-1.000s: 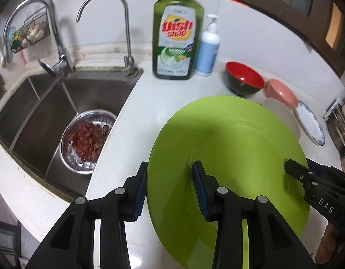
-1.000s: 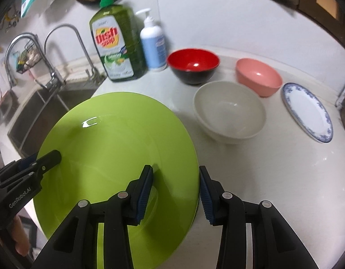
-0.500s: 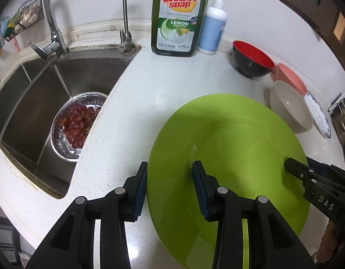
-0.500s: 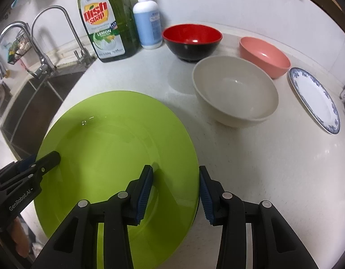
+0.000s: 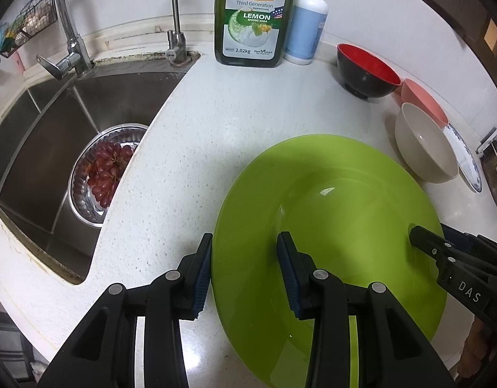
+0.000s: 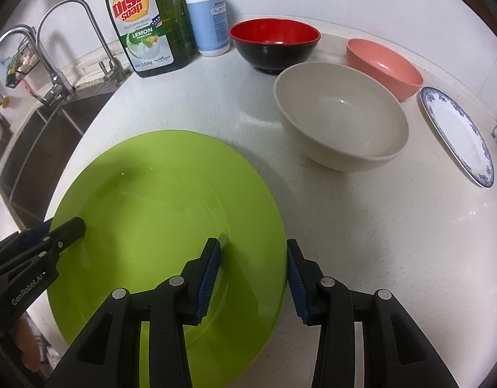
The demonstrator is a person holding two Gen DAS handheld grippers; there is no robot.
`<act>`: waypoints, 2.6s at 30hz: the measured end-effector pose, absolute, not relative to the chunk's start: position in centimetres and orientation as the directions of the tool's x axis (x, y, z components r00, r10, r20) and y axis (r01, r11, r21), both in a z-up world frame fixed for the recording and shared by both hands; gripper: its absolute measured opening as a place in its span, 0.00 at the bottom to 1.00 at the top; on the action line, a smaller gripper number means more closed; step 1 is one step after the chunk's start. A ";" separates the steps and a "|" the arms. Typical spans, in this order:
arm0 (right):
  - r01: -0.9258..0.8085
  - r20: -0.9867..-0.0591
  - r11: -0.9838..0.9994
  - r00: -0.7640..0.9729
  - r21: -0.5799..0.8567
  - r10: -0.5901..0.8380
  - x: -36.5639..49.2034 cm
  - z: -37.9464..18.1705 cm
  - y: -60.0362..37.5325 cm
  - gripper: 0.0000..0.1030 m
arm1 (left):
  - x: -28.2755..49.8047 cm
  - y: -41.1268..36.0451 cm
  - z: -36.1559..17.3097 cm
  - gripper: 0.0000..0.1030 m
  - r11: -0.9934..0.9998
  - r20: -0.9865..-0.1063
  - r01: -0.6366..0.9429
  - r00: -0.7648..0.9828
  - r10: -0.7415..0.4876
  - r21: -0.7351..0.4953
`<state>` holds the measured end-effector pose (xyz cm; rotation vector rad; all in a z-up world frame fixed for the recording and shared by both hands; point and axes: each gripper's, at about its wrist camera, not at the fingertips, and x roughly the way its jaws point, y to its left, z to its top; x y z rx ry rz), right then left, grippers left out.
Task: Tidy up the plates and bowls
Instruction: 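Carry the green plate with both grippers over the blue-and-white plate, then lower the green plate onto the blue-and-white plate and open both grippers, then move both grippers to the rim of the small blue-and-white plate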
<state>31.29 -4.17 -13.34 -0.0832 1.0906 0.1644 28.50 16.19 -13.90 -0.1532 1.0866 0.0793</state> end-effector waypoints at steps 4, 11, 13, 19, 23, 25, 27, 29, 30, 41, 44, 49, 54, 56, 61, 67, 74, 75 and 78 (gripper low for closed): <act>-0.174 -0.893 0.985 0.441 0.012 0.088 31.3 -13.7 -4.2 0.41 | 28.5 16.1 -14.3 0.38 0.987 -0.893 -0.138 0.451 -0.009 -0.079; -0.178 -0.894 0.984 0.440 0.003 0.082 31.3 -14.0 -4.2 0.41 | 28.4 16.0 -14.7 0.38 0.987 -0.898 -0.142 0.440 -0.009 -0.080; -0.181 -0.893 0.983 0.445 -0.007 0.076 31.4 -14.1 -4.1 0.41 | 28.4 16.0 -14.8 0.38 0.987 -0.899 -0.142 0.437 -0.010 -0.080; -0.185 -0.890 0.983 0.450 -0.010 0.076 31.4 -14.1 -4.0 0.41 | 28.5 16.1 -15.1 0.37 0.987 -0.905 -0.140 0.425 -0.008 -0.074; -0.185 -0.891 0.983 0.444 0.016 0.098 31.4 -14.1 -4.1 0.49 | 28.5 16.1 -14.7 0.43 0.988 -0.899 -0.136 0.438 -0.008 -0.076; -0.181 -0.889 0.983 0.446 0.027 0.106 31.4 -14.0 -4.2 0.53 | 28.4 16.0 -14.3 0.52 0.988 -0.893 -0.133 0.450 -0.007 -0.074; -0.177 -0.885 0.984 0.453 0.033 0.111 31.2 -13.8 -4.4 0.54 | 28.3 15.8 -13.7 0.55 0.989 -0.884 -0.131 0.468 0.007 -0.062; -0.175 -0.880 0.984 0.461 0.035 0.113 31.0 -13.6 -4.5 0.54 | 28.3 15.5 -13.0 0.60 0.991 -0.872 -0.126 0.489 0.016 -0.052; -0.173 -0.877 0.984 0.466 0.040 0.117 30.9 -13.4 -4.7 0.54 | 28.3 15.3 -12.6 0.63 0.991 -0.867 -0.123 0.498 0.020 -0.048; -0.127 -0.811 0.991 0.574 0.050 0.114 29.4 -9.6 -8.6 0.61 | 28.4 11.5 -8.5 0.83 0.999 -0.786 -0.035 0.618 -0.001 -0.029; -0.098 -0.790 0.994 0.604 0.054 0.102 29.0 -8.5 -10.5 0.61 | 28.4 9.7 -7.3 0.87 1.000 -0.761 -0.002 0.648 -0.012 -0.018; -0.053 -0.760 0.997 0.646 0.053 0.075 28.5 -7.0 -13.4 0.66 | 28.6 6.8 -6.0 0.91 0.999 -0.734 0.048 0.679 -0.038 -0.007; -0.006 -0.729 0.999 0.684 0.051 0.041 27.6 -5.5 -16.7 0.66 | 29.0 3.6 -4.4 0.98 0.995 -0.698 0.100 0.712 -0.077 -0.007; 0.013 -0.716 0.999 0.698 0.050 0.027 27.5 -5.0 -17.8 0.67 | 29.1 2.3 -3.7 0.99 0.993 -0.682 0.116 0.726 -0.084 0.002; 0.067 -0.674 0.997 0.738 0.043 -0.021 27.0 -3.5 -21.1 0.72 | 29.8 -1.0 -2.2 1.00 0.987 -0.651 0.164 0.749 -0.124 0.001; 0.120 -0.644 0.992 0.762 0.040 -0.066 26.8 -2.3 -24.5 0.72 | 30.8 -4.8 -0.9 1.00 0.977 -0.617 0.212 0.769 -0.169 -0.003; 0.157 -0.618 0.987 0.780 0.037 -0.100 27.3 -1.4 -28.0 0.72 | 32.1 -8.7 -0.4 1.00 0.963 -0.609 0.270 0.760 -0.227 -0.022; 0.162 -0.617 0.986 0.780 0.042 -0.102 27.5 -1.4 -28.7 0.72 | 32.5 -9.5 -0.4 1.00 0.961 -0.611 0.276 0.757 -0.231 -0.021; 0.169 -0.613 0.984 0.783 0.048 -0.105 27.8 -1.5 -29.8 0.72 | 33.3 -10.8 -0.6 1.00 0.955 -0.621 0.297 0.744 -0.248 -0.025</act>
